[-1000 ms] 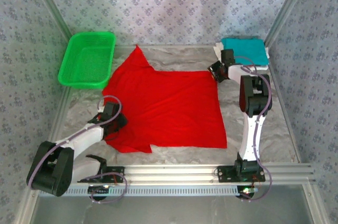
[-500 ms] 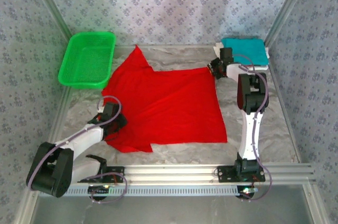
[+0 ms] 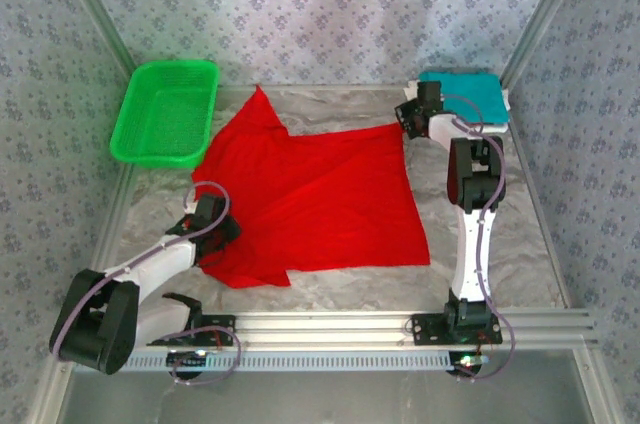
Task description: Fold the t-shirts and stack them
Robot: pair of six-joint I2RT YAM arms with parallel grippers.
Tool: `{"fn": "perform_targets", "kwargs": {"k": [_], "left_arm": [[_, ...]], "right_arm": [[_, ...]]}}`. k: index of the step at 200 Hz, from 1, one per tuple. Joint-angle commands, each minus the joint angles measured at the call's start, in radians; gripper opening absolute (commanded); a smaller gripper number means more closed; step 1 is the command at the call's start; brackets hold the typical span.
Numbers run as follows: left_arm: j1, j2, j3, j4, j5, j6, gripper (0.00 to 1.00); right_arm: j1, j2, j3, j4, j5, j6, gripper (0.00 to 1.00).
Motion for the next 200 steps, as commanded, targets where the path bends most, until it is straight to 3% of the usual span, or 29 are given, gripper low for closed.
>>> {"fn": "perform_targets", "kwargs": {"k": [1,32,46,58,70,100,138,173,200], "left_arm": [[0.009,0.007,-0.03,-0.096,-0.028,0.006,0.3],[0.009,0.008,-0.028,-0.095,-0.026,0.008,0.3],[0.007,0.008,-0.03,-0.09,-0.019,0.009,0.29],[0.007,0.006,-0.028,-0.079,-0.01,0.018,0.3],[0.002,0.004,-0.015,-0.073,-0.002,0.032,0.29],[-0.035,0.044,0.074,-0.046,0.001,0.106,0.28],[-0.058,0.29,0.24,0.016,0.051,0.195,0.26],[-0.086,0.576,0.447,0.085,0.095,0.243,0.24],[-0.111,0.704,0.614,0.092,0.078,0.291,0.24]], "right_arm": [[-0.007,-0.026,0.02,-0.039,0.016,0.017,0.0],[-0.015,-0.033,0.021,-0.042,-0.02,-0.022,0.0],[-0.006,-0.094,-0.059,-0.004,-0.031,-0.086,0.02],[0.012,-0.155,-0.141,0.031,-0.076,-0.175,0.03],[0.052,-0.2,-0.175,-0.044,-0.121,-0.295,0.03],[0.172,-0.339,-0.364,-0.166,-0.06,-0.506,0.01],[0.176,-0.424,-0.639,-0.071,-0.079,-0.471,0.0],[0.127,-0.369,-0.686,-0.019,-0.075,-0.428,0.0],[0.071,-0.331,-0.7,0.037,-0.05,-0.35,0.0]]}}
